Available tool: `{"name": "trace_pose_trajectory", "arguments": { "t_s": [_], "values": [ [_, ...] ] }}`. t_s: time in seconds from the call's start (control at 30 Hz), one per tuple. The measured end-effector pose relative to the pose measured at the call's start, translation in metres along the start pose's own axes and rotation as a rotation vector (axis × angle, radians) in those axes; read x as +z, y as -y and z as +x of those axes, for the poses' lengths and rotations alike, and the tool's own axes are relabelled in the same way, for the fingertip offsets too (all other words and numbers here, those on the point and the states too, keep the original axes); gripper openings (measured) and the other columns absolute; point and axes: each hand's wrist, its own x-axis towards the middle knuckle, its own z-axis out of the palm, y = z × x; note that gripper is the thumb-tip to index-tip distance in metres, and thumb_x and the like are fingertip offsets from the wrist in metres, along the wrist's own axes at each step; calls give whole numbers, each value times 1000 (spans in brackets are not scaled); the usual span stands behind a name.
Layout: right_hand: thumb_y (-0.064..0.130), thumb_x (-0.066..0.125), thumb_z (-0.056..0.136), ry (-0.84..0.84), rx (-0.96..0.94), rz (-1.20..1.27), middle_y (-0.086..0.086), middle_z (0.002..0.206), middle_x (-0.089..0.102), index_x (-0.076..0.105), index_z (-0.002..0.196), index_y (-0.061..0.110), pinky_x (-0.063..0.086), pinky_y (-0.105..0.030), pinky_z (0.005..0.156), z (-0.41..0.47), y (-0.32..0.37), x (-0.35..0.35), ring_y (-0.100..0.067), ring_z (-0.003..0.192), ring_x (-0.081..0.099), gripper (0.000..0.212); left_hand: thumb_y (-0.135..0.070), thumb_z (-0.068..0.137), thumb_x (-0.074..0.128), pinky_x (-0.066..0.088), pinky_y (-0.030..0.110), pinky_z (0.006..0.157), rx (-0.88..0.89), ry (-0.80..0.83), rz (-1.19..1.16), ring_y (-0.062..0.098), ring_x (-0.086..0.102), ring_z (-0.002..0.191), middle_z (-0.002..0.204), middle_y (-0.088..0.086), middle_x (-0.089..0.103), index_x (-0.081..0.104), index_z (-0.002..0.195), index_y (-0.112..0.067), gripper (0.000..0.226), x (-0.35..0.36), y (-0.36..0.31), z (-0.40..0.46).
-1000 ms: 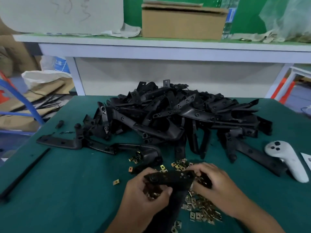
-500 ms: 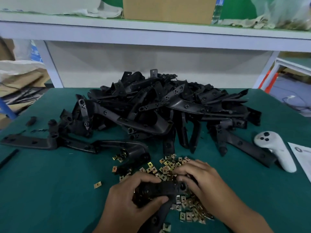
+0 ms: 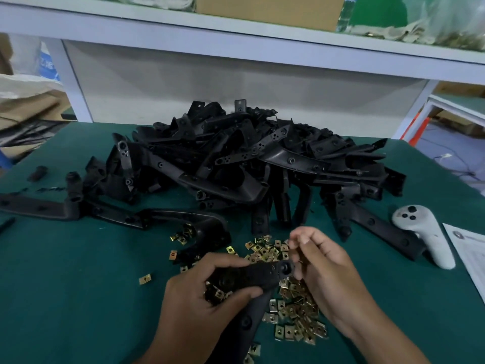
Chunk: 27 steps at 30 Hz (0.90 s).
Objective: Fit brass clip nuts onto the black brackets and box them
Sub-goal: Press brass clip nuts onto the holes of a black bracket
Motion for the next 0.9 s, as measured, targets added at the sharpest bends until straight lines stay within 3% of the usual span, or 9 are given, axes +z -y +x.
{"name": "trace_pose_trajectory", "arguments": {
  "t_s": [0.13, 0.33, 0.47, 0.57, 0.7, 0.9],
  "values": [
    [18, 59, 91, -24, 103, 328, -1, 78, 60, 79, 91, 17, 49, -21, 54, 3, 5, 1, -8, 65, 52, 20, -56, 63, 79, 52, 9, 64, -5, -11, -43, -4, 71, 75, 84, -24, 74, 70, 94, -49, 33, -3, -1, -1],
    [11, 52, 92, 43, 372, 715, -10, 94, 69, 65, 121, 4, 57, -25, 54, 7, 6, -8, -16, 69, 65, 32, -68, 70, 73, 54, 9, 65, 64, 70, 71, -10, 70, 79, 93, -32, 72, 68, 103, -47, 39, -6, -7, -2],
    [-23, 40, 76, 72, 243, 470, -11, 101, 74, 62, 121, 1, 58, -24, 66, 8, 0, -15, -16, 82, 70, 55, -62, 71, 76, 56, 15, 70, 130, 100, 125, -11, 69, 84, 95, -33, 71, 69, 103, -45, 37, -2, -7, -5],
    [-32, 31, 82, 81, 171, 339, -13, 115, 74, 62, 121, 2, 59, -24, 79, 7, -3, -15, -19, 104, 72, 60, -61, 71, 77, 56, 13, 66, 156, 111, 113, -11, 69, 80, 91, -31, 72, 73, 93, -37, 33, -1, -8, -5],
    [-29, 36, 90, 154, 180, 427, -16, 130, 68, 52, 134, 6, 55, -35, 98, 7, 2, -13, -31, 122, 65, 59, -71, 71, 72, 53, 8, 64, 61, 117, 51, -11, 69, 75, 87, -32, 72, 70, 99, -42, 40, -4, -9, -3],
    [-9, 59, 87, 184, 165, 427, -16, 130, 68, 50, 138, 9, 58, -28, 89, 6, 4, -10, -30, 122, 65, 55, -64, 66, 77, 53, 9, 65, 15, 167, 37, -9, 70, 76, 87, -31, 73, 72, 101, -44, 40, -5, -5, -3]
  ]
}}
